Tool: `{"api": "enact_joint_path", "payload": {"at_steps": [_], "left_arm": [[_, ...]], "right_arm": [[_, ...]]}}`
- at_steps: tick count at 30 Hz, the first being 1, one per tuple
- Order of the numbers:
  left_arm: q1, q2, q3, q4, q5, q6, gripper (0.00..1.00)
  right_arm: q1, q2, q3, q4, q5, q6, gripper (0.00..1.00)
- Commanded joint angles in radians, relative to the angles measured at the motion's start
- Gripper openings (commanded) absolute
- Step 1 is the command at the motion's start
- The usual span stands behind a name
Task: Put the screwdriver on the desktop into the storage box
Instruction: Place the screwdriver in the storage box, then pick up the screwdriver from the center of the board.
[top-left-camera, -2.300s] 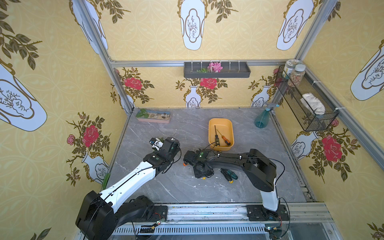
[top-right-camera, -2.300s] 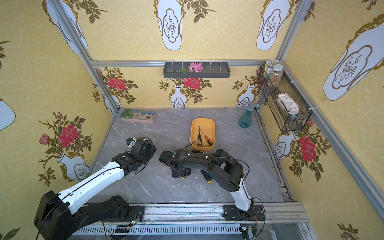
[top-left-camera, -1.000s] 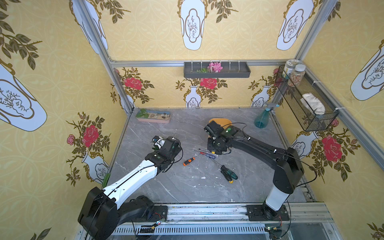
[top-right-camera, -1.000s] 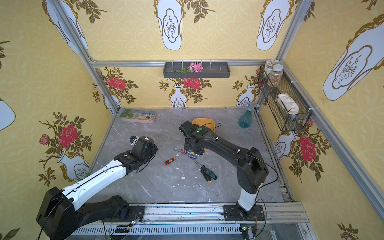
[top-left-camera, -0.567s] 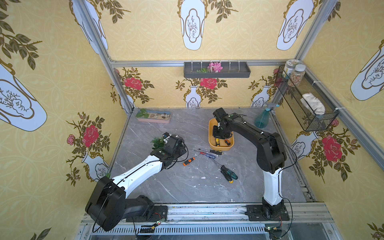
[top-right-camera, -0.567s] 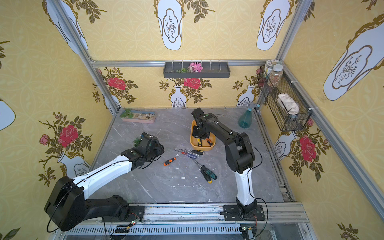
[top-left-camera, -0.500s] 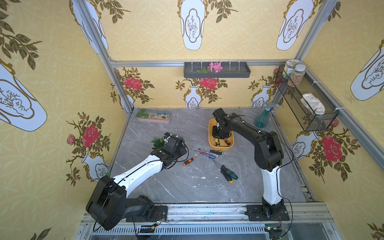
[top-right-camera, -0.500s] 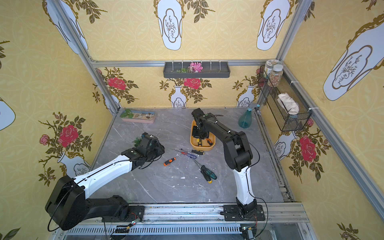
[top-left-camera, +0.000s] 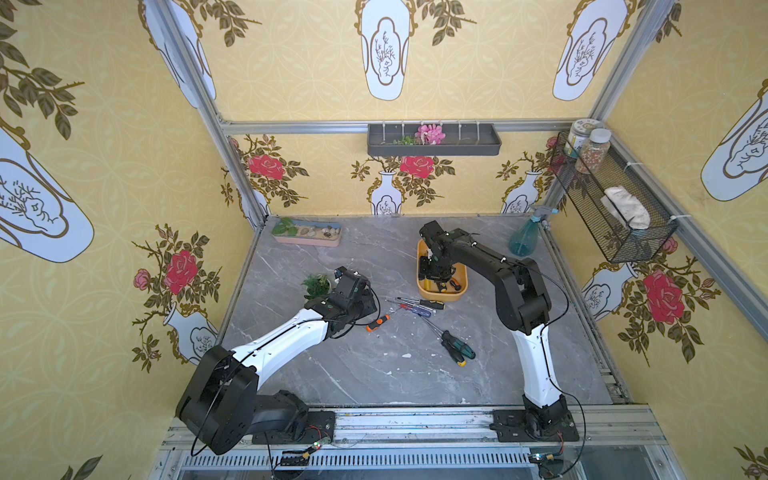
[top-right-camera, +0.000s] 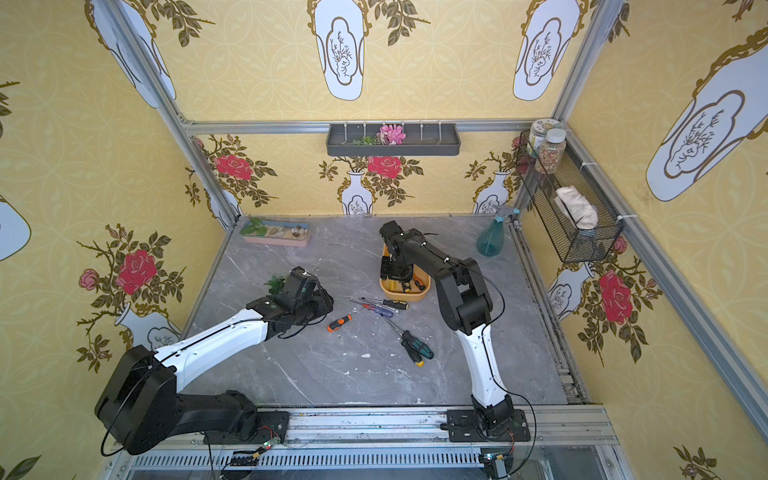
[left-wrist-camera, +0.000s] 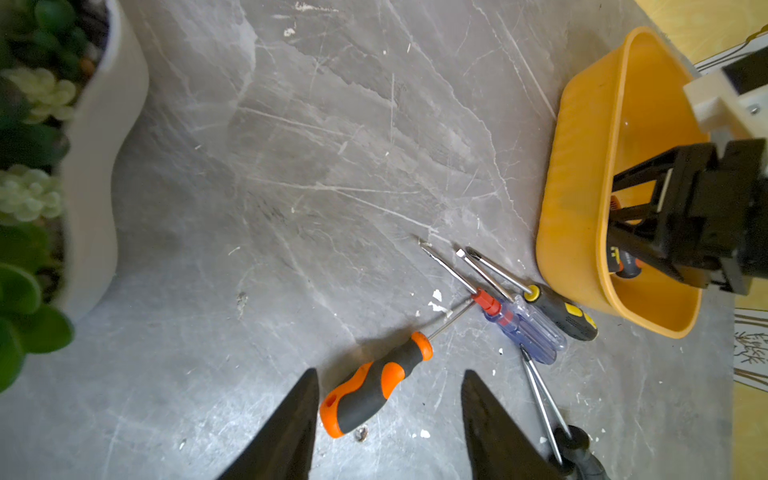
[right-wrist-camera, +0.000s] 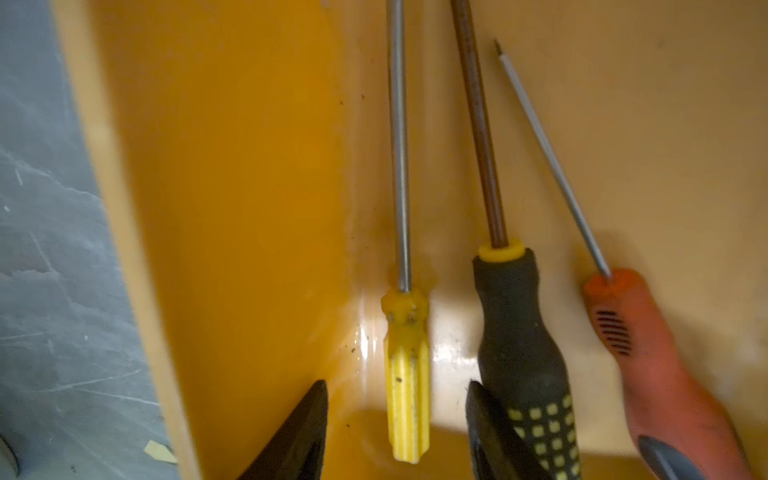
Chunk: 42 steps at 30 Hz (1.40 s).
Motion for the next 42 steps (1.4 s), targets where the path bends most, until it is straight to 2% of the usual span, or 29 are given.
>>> {"api": "enact_joint_path", "payload": {"at_steps": [1, 4, 8, 12, 18, 24, 27, 42], "left_arm": [[0.001, 0.019, 0.018, -0.012, 0.039, 0.093, 0.59], [0.001, 0.042, 0.049, -0.018, 0.072, 0.181, 0.61], [0.001, 0.078, 0.083, -0.030, 0.121, 0.315, 0.66], [-0.001, 0.117, 0.101, -0.036, 0.151, 0.437, 0.69], [-0.006, 0.217, 0.145, -0.113, 0.207, 0.604, 0.70], [-0.017, 0.326, 0.209, -0.203, 0.230, 0.658, 0.68], [-0.027, 0.363, 0.223, -0.213, 0.194, 0.666, 0.66], [-0.073, 0.503, 0.295, -0.321, 0.093, 0.720, 0.45]], "right_arm": [[-0.002, -0.052, 0.002, -0.022, 0.028, -0.004, 0.57], [-0.003, -0.153, -0.055, -0.004, 0.060, 0.002, 0.60], [-0.005, -0.328, -0.235, 0.063, 0.097, 0.024, 0.66], [-0.006, -0.477, -0.409, 0.103, 0.115, 0.068, 0.67], [-0.005, -0.595, -0.584, 0.125, 0.123, 0.125, 0.66], [-0.005, -0.623, -0.625, 0.128, 0.128, 0.136, 0.66], [-0.005, -0.626, -0.626, 0.128, 0.131, 0.138, 0.65], [-0.006, -0.650, -0.663, 0.130, 0.145, 0.147, 0.65]]}}
